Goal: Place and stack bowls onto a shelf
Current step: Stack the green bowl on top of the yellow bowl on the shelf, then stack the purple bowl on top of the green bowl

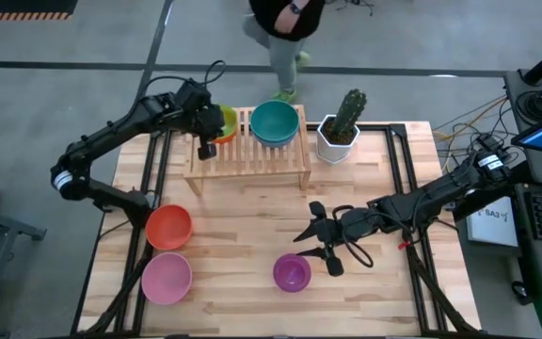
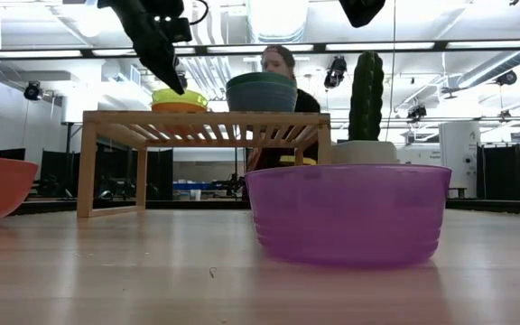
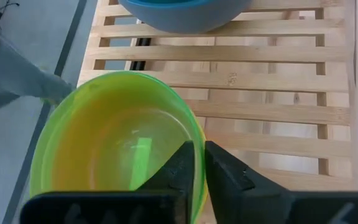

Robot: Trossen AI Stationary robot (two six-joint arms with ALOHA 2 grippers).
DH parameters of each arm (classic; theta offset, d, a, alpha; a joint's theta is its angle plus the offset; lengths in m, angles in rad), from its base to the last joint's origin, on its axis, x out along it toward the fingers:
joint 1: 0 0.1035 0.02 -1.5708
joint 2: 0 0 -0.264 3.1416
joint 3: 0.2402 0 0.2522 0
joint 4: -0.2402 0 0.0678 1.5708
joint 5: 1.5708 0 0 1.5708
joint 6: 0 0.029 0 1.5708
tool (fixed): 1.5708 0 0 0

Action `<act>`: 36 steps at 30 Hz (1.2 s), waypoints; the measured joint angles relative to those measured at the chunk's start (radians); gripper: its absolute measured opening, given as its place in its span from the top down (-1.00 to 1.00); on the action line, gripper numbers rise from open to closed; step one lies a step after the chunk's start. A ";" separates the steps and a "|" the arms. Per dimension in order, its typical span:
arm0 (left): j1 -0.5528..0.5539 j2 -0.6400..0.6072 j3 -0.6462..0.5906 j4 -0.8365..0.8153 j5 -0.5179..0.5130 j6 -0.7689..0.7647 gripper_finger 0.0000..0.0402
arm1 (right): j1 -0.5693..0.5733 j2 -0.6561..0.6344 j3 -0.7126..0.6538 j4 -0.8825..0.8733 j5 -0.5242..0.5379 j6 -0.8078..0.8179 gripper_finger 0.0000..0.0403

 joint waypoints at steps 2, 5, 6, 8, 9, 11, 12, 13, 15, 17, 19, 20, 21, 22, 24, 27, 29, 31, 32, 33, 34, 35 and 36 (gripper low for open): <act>0.000 -0.005 0.000 -0.004 0.000 0.000 0.82 | 0.000 0.000 0.000 0.000 0.000 0.001 0.21; -0.002 -0.017 0.000 -0.008 0.005 0.000 0.66 | 0.000 0.000 0.000 0.000 0.000 0.044 0.21; -0.002 -0.024 0.000 -0.008 0.010 -0.001 0.60 | 0.000 0.000 0.000 0.000 0.001 0.070 0.21; -0.004 -0.044 0.000 -0.009 0.030 -0.013 0.49 | 0.000 0.000 0.000 0.000 0.018 0.129 0.21; -0.006 -0.056 0.000 -0.010 0.040 -0.027 0.45 | 0.000 0.000 0.000 0.000 0.039 0.156 0.21; -0.013 -0.082 0.000 -0.012 0.077 -0.070 0.38 | 0.000 0.000 0.000 -0.005 0.082 0.207 0.21; -0.018 -0.098 -0.001 -0.014 0.104 -0.098 0.35 | 0.000 0.000 0.000 -0.015 0.104 0.236 0.21; -0.025 -0.115 -0.003 -0.012 0.143 -0.129 0.34 | 0.000 0.000 0.000 -0.033 0.124 0.266 0.21; -0.047 -0.153 -0.018 0.012 0.231 -0.191 0.33 | 0.000 0.013 0.000 -0.068 0.154 0.325 0.21; -0.087 -0.198 -0.062 0.076 0.295 -0.253 0.33 | -0.001 0.031 -0.001 -0.098 0.158 0.384 0.21; -0.144 -0.249 -0.123 0.160 0.302 -0.309 0.33 | -0.005 0.061 -0.001 -0.096 0.155 0.446 0.21; -0.174 -0.275 -0.156 0.196 0.295 -0.337 0.33 | -0.006 0.076 0.001 -0.105 0.148 0.480 0.21; -0.204 -0.301 -0.188 0.230 0.288 -0.365 0.33 | -0.006 0.092 0.008 -0.132 0.138 0.513 0.21; -0.236 -0.328 -0.221 0.270 0.280 -0.392 0.33 | -0.007 0.113 0.022 -0.164 0.120 0.554 0.21; -0.300 -0.377 -0.286 0.341 0.265 -0.436 0.33 | -0.007 0.154 0.060 -0.239 0.082 0.633 0.21; -0.396 -0.441 -0.376 0.447 0.217 -0.481 0.33 | -0.007 0.222 0.131 -0.378 0.043 0.736 0.21; -0.450 -0.474 -0.421 0.497 0.172 -0.503 0.33 | -0.007 0.272 0.191 -0.501 0.020 0.788 0.21; -0.495 -0.504 -0.457 0.534 0.130 -0.520 0.33 | -0.009 0.326 0.262 -0.630 0.005 0.831 0.21; -0.512 -0.514 -0.471 0.541 0.111 -0.524 0.33 | -0.010 0.353 0.297 -0.682 0.001 0.852 0.21; -0.528 -0.523 -0.481 0.552 0.101 -0.529 0.33 | -0.013 0.379 0.330 -0.733 -0.005 0.873 0.22; -0.542 -0.532 -0.490 0.560 0.090 -0.534 0.33 | -0.013 0.403 0.363 -0.776 -0.009 0.884 0.23; -0.552 -0.539 -0.501 0.562 0.081 -0.540 0.33 | -0.014 0.429 0.395 -0.799 -0.011 0.894 0.23; -0.560 -0.545 -0.509 0.564 0.077 -0.546 0.33 | -0.014 0.453 0.426 -0.814 -0.011 0.899 0.25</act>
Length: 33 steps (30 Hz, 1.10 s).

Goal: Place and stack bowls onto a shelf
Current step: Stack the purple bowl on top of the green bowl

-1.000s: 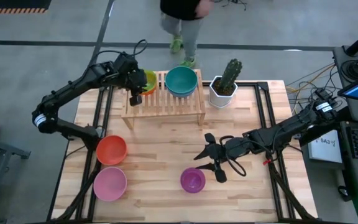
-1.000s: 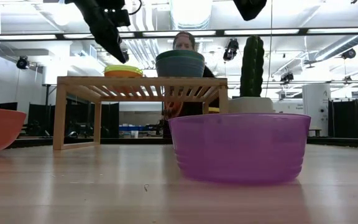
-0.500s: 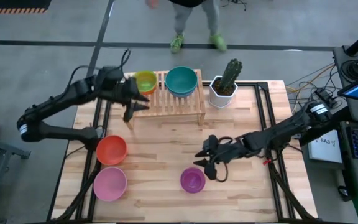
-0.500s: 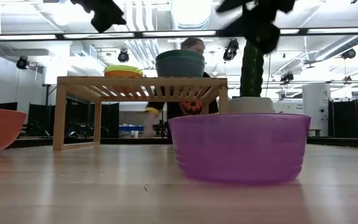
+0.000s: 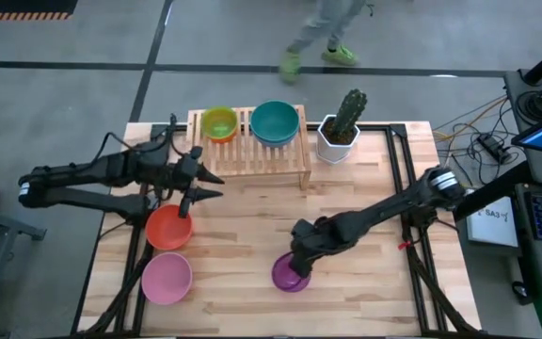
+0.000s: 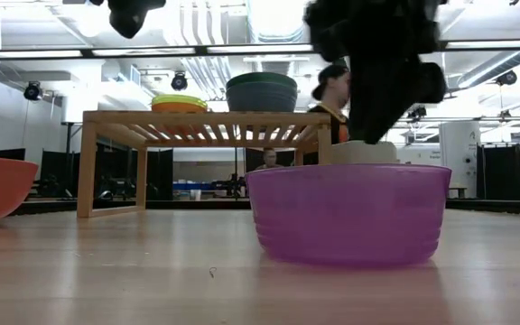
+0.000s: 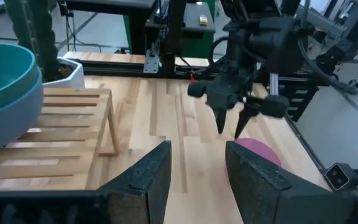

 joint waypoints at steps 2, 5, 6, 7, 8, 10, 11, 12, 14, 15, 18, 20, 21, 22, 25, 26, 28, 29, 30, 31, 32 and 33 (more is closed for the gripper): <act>-0.011 -0.009 -0.009 0.013 -0.003 -0.007 0.33 | -0.002 0.047 0.052 -0.032 -0.017 0.006 0.27; -0.022 -0.012 -0.013 0.007 -0.003 -0.011 0.33 | -0.004 0.112 0.114 -0.058 -0.046 0.001 0.32; -0.025 -0.012 -0.013 0.006 -0.004 -0.011 0.33 | -0.005 0.133 0.128 -0.067 -0.048 -0.002 0.33; -0.028 -0.012 -0.013 0.006 -0.003 -0.011 0.33 | -0.006 0.149 0.138 -0.072 -0.056 -0.010 0.35; -0.030 -0.011 -0.013 0.007 -0.003 -0.011 0.33 | -0.007 0.163 0.143 -0.074 -0.066 -0.014 0.36; -0.034 -0.010 -0.013 0.006 -0.003 -0.011 0.33 | -0.011 0.189 0.149 -0.086 -0.076 -0.018 0.39; -0.035 -0.010 -0.013 0.006 -0.003 -0.011 0.33 | -0.014 0.198 0.149 -0.086 -0.080 -0.018 0.40; -0.038 -0.009 -0.013 0.006 -0.003 -0.011 0.33 | -0.015 0.209 0.149 -0.087 -0.079 -0.018 0.41; -0.043 -0.008 -0.013 0.007 -0.003 -0.010 0.33 | -0.016 0.225 0.149 -0.088 -0.079 -0.024 0.43; -0.046 -0.008 -0.013 0.006 -0.003 -0.011 0.33 | -0.016 0.230 0.149 -0.087 -0.081 -0.029 0.44; -0.058 -0.009 -0.013 0.006 -0.002 -0.010 0.33 | -0.016 0.235 0.149 -0.085 -0.088 -0.033 0.45; -0.068 -0.009 -0.013 0.006 -0.002 -0.011 0.33 | -0.017 0.235 0.149 -0.085 -0.094 -0.037 0.48; -0.074 -0.008 -0.013 0.006 -0.002 -0.011 0.33 | -0.017 0.235 0.149 -0.084 -0.096 -0.038 0.51; -0.079 -0.006 -0.013 0.006 -0.002 -0.012 0.33 | -0.018 0.235 0.149 -0.084 -0.096 -0.039 0.55; -0.092 0.001 -0.013 0.006 -0.002 -0.016 0.33 | -0.018 0.233 0.149 -0.082 -0.096 -0.053 0.73; -0.094 0.003 -0.013 0.006 -0.002 -0.021 0.33 | -0.018 0.230 0.149 -0.082 -0.096 -0.060 0.81; -0.096 0.009 -0.013 0.007 -0.002 -0.037 0.33 | -0.018 0.222 0.149 -0.077 -0.089 -0.080 0.92; -0.097 0.015 -0.013 0.007 -0.001 -0.046 0.33 | -0.018 0.215 0.149 -0.073 -0.071 -0.083 0.93; -0.097 0.022 -0.013 0.007 -0.001 -0.055 0.33 | -0.017 0.207 0.149 -0.074 -0.049 -0.088 0.94; -0.099 0.033 -0.013 0.007 -0.001 -0.061 0.33 | -0.017 0.199 0.149 -0.075 -0.023 -0.094 0.94; -0.102 0.045 -0.013 0.007 -0.002 -0.064 0.33 | -0.017 0.189 0.149 -0.072 0.007 -0.104 0.95; -0.106 0.058 -0.013 0.007 -0.002 -0.066 0.33 | -0.017 0.180 0.149 -0.070 0.039 -0.111 0.95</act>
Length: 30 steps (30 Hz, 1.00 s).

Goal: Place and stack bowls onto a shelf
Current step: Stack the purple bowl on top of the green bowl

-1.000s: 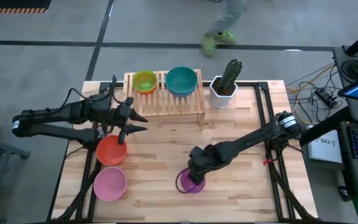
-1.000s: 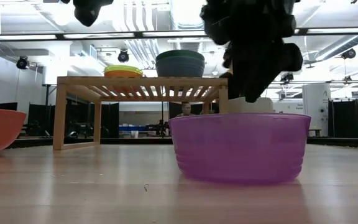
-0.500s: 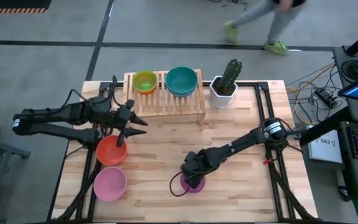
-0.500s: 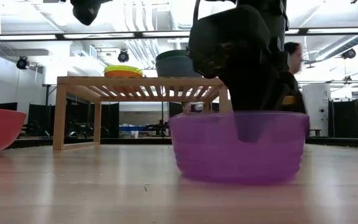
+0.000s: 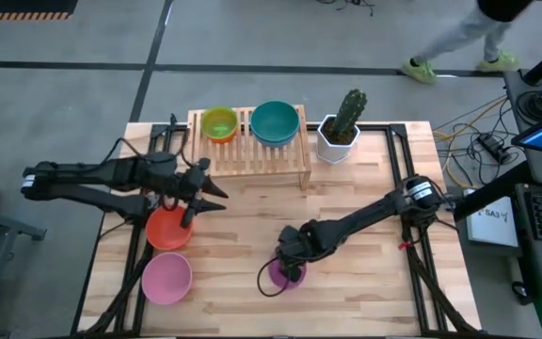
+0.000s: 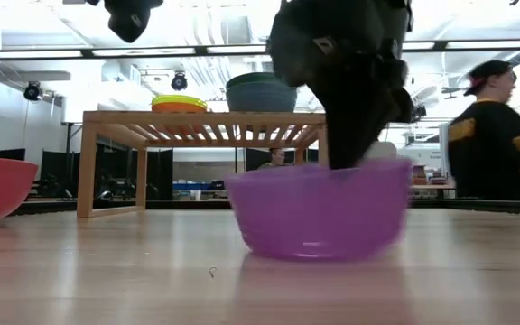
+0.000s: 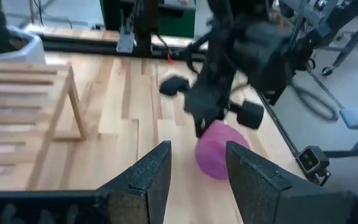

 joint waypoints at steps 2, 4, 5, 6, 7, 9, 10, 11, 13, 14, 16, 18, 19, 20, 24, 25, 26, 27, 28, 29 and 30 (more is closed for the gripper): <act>-0.010 0.037 0.000 0.014 0.000 -0.010 0.33 | -0.002 -0.017 0.000 0.008 0.056 -0.022 0.96; -0.026 0.081 -0.001 0.044 0.000 -0.026 0.33 | -0.004 -0.029 0.000 0.016 0.121 -0.043 0.96; -0.036 0.105 -0.002 0.063 0.000 -0.033 0.33 | -0.004 -0.034 0.000 0.018 0.163 -0.051 0.96; -0.048 0.130 -0.002 0.086 0.000 -0.039 0.33 | -0.004 -0.039 0.000 0.020 0.210 -0.062 0.96; -0.060 0.157 -0.002 0.107 0.000 -0.043 0.33 | -0.004 -0.041 0.000 0.021 0.260 -0.076 0.96; -0.084 0.211 -0.002 0.145 0.000 -0.045 0.33 | -0.004 -0.044 0.000 0.026 0.362 -0.102 0.96; -0.094 0.237 -0.002 0.162 -0.005 -0.050 0.33 | -0.004 -0.045 0.000 0.030 0.412 -0.114 0.96; -0.104 0.261 -0.002 0.176 -0.019 -0.054 0.33 | -0.004 -0.046 0.000 0.039 0.458 -0.129 0.96; -0.119 0.303 -0.002 0.185 -0.065 -0.070 0.33 | -0.004 -0.046 0.000 0.057 0.527 -0.160 0.96; -0.123 0.322 -0.002 0.186 -0.096 -0.077 0.33 | -0.004 -0.046 0.000 0.063 0.558 -0.177 0.96; -0.130 0.355 -0.002 0.188 -0.143 -0.092 0.33 | -0.004 -0.046 0.000 0.083 0.608 -0.207 0.96; -0.133 0.387 -0.002 0.197 -0.155 -0.098 0.33 | -0.005 -0.046 0.000 0.102 0.638 -0.235 0.96; -0.135 0.401 -0.002 0.203 -0.156 -0.101 0.33 | -0.004 -0.046 0.000 0.109 0.653 -0.246 0.96; -0.136 0.414 -0.002 0.208 -0.156 -0.101 0.33 | -0.004 -0.046 0.000 0.115 0.667 -0.262 0.96; -0.136 0.455 -0.002 0.217 -0.168 -0.118 0.33 | -0.004 -0.046 0.000 0.146 0.687 -0.306 0.96; -0.136 0.463 -0.002 0.217 -0.188 -0.128 0.33 | -0.004 -0.046 0.000 0.151 0.691 -0.313 0.96; -0.136 0.469 -0.002 0.216 -0.210 -0.140 0.33 | -0.004 -0.046 0.000 0.153 0.697 -0.319 0.96; -0.136 0.475 -0.002 0.216 -0.229 -0.154 0.33 | -0.004 -0.046 0.000 0.153 0.702 -0.322 0.96; -0.136 0.481 -0.002 0.217 -0.241 -0.166 0.33 | -0.004 -0.046 0.000 0.153 0.704 -0.325 0.96; -0.136 0.485 -0.002 0.217 -0.257 -0.179 0.33 | -0.004 -0.046 0.000 0.154 0.705 -0.330 0.96; -0.136 0.490 -0.002 0.217 -0.270 -0.191 0.33 | -0.004 -0.046 0.000 0.156 0.706 -0.332 0.96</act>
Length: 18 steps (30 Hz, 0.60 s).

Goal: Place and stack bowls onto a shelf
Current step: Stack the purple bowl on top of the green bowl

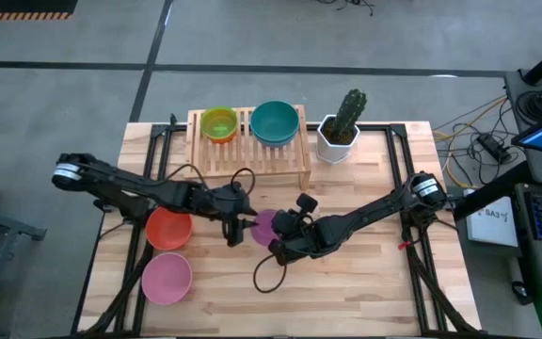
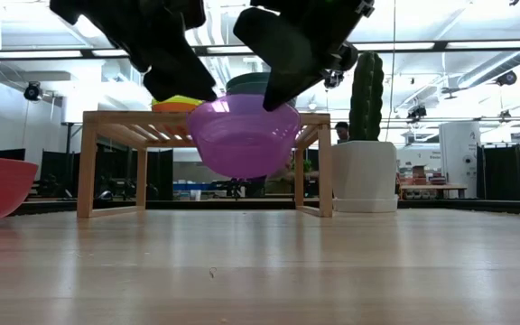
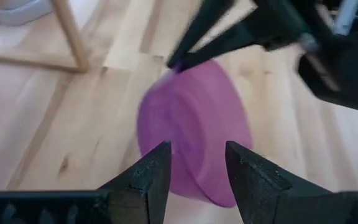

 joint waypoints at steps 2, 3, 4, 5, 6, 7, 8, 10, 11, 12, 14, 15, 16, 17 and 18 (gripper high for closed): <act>0.000 0.011 0.000 0.001 -0.028 -0.016 0.33 | 0.000 0.000 0.000 0.013 0.000 -0.011 0.96; 0.000 0.015 0.000 -0.001 -0.037 -0.017 0.33 | 0.000 0.000 0.000 0.022 0.000 -0.014 0.96; 0.000 0.019 0.000 0.000 -0.042 -0.018 0.33 | 0.000 0.000 0.000 0.024 0.000 -0.018 0.96; 0.000 0.022 0.000 0.000 -0.044 -0.018 0.33 | 0.000 0.000 0.000 0.023 0.000 -0.022 0.96; 0.000 0.025 0.000 0.000 -0.045 -0.022 0.33 | 0.000 0.000 0.000 0.023 0.000 -0.023 0.96; 0.000 0.027 0.000 0.000 -0.047 -0.029 0.33 | 0.000 0.000 0.000 0.023 0.000 -0.024 0.96; 0.000 0.029 0.000 0.000 -0.054 -0.037 0.33 | 0.000 0.000 0.000 0.024 0.000 -0.023 0.96; 0.000 0.031 0.000 0.001 -0.062 -0.040 0.33 | 0.000 0.000 0.000 0.027 0.006 -0.023 0.96; 0.000 0.031 0.000 0.001 -0.062 -0.040 0.33 | 0.000 0.000 0.000 0.030 0.015 -0.023 0.96; 0.000 0.031 0.000 0.001 -0.062 -0.040 0.34 | 0.000 0.000 0.000 0.035 0.024 -0.024 0.96; 0.000 0.031 0.000 0.000 -0.063 -0.039 0.40 | 0.000 0.000 0.000 0.045 0.042 -0.029 0.96; 0.000 0.031 0.000 0.000 -0.063 -0.039 0.45 | 0.000 0.000 0.000 0.050 0.045 -0.034 0.96; 0.000 0.031 0.000 -0.002 -0.064 -0.039 0.52 | 0.000 0.000 0.000 0.056 0.046 -0.042 0.96; 0.001 0.031 0.000 -0.004 -0.067 -0.039 0.61 | 0.000 0.000 0.000 0.065 0.046 -0.051 0.96; 0.001 0.031 -0.001 -0.005 -0.070 -0.039 0.73 | 0.000 0.000 0.000 0.075 0.046 -0.058 0.96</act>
